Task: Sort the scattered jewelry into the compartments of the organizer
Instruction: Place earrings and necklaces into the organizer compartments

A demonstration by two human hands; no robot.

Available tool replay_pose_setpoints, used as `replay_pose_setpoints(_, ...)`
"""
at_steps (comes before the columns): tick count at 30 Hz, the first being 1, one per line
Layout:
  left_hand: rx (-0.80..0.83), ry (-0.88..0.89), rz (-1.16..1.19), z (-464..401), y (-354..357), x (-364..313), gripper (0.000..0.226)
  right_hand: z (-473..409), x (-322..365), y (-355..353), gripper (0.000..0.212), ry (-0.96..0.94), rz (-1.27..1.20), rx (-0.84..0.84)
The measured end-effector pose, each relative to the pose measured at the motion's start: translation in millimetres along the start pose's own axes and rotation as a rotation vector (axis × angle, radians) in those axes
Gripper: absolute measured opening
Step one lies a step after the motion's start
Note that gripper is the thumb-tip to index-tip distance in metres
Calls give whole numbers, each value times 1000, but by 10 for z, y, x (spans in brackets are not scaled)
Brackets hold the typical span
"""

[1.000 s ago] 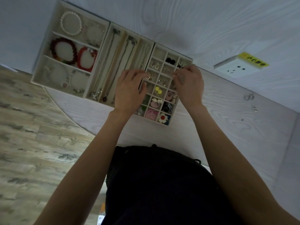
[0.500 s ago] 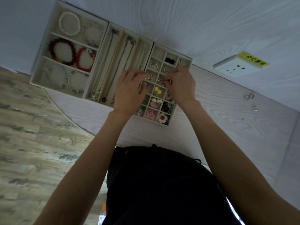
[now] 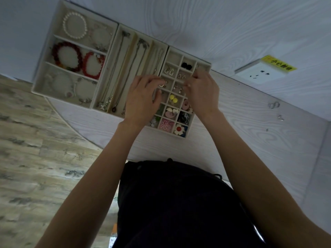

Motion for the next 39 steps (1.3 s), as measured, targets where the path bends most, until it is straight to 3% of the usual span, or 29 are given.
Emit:
replay_pose_setpoints(14,6,-13,38,24,1,48,23,-44,-24,183,18,47,12,111)
replay_pose_setpoints(29,22,-21,27,19,17,46,24,-27,29,141,8,36,86,38)
replay_pose_setpoints(33,29,-28,27,23,25,41,24,-38,83,127,21,17,65,16)
replay_pose_setpoints(39,41,-36,18,16,38,81,23,-43,67,163,12,21,75,107)
Point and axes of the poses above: each hand's wrist, its own z-axis away from the middle knuckle, its own y-axis out of the palm, x = y × z, the point moved 5 cm from there along -z, towards the middle knuckle, and after that the axes turned 10 degrees about -y, right-handed, at the moved point
